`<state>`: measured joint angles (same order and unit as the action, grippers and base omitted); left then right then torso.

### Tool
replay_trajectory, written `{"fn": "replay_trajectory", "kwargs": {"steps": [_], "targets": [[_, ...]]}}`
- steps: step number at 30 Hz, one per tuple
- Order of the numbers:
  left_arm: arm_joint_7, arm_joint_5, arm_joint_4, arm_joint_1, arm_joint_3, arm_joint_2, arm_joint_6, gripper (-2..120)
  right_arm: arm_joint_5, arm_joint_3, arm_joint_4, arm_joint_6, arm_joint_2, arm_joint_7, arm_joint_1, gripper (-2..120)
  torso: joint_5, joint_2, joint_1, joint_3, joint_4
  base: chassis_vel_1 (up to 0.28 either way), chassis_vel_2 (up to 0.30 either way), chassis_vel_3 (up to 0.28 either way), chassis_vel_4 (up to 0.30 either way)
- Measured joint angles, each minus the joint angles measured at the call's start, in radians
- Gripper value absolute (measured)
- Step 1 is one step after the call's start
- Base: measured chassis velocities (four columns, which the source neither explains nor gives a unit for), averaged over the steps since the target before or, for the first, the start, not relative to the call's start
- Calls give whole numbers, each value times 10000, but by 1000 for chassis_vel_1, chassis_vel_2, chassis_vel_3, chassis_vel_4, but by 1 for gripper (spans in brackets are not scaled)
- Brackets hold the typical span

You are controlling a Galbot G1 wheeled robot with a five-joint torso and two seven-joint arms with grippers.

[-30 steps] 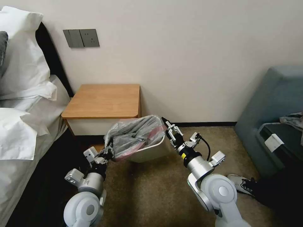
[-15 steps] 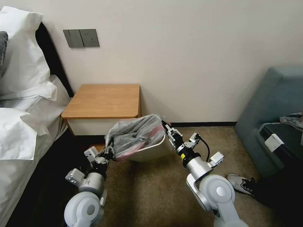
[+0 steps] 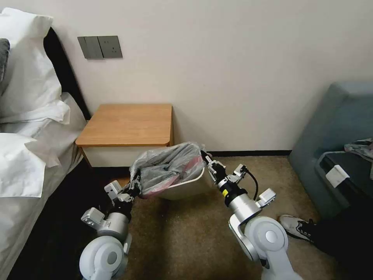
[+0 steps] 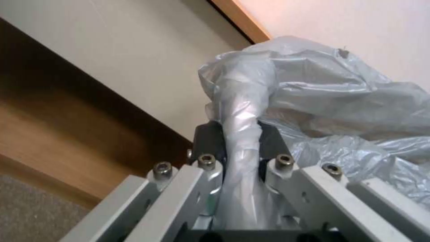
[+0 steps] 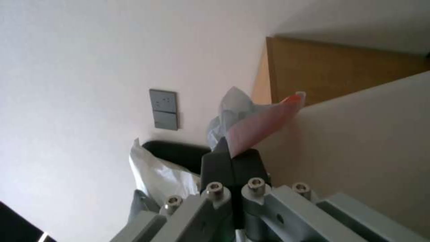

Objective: Pick up the garbage bag from the table and place it over the trash can.

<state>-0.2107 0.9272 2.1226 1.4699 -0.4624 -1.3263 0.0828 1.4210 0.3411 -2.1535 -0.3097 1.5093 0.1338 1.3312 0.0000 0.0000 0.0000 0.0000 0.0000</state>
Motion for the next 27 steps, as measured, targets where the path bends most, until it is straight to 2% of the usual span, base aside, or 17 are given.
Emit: {"fn": "replay_trajectory", "kwargs": {"steps": [10, 18, 27], "targets": [[-151, 258, -11, -152, -15, 22, -27, 6, -501, 1, -60, 52, -1, 103, 302, 0, 0, 0, 0, 0, 0, 0, 0, 0, 0], [-150, 221, -153, -226, -36, 42, -78, 6, -1164, -105, -507, -32, -294, 241, 535, 0, 0, 0, 0, 0, 0, 0, 0, 0, 0], [-130, 313, -106, -243, -84, 81, -78, 6, -1704, -18, -258, -112, -541, 254, 608, 0, 0, 0, 0, 0, 0, 0, 0, 0, 0]]}}
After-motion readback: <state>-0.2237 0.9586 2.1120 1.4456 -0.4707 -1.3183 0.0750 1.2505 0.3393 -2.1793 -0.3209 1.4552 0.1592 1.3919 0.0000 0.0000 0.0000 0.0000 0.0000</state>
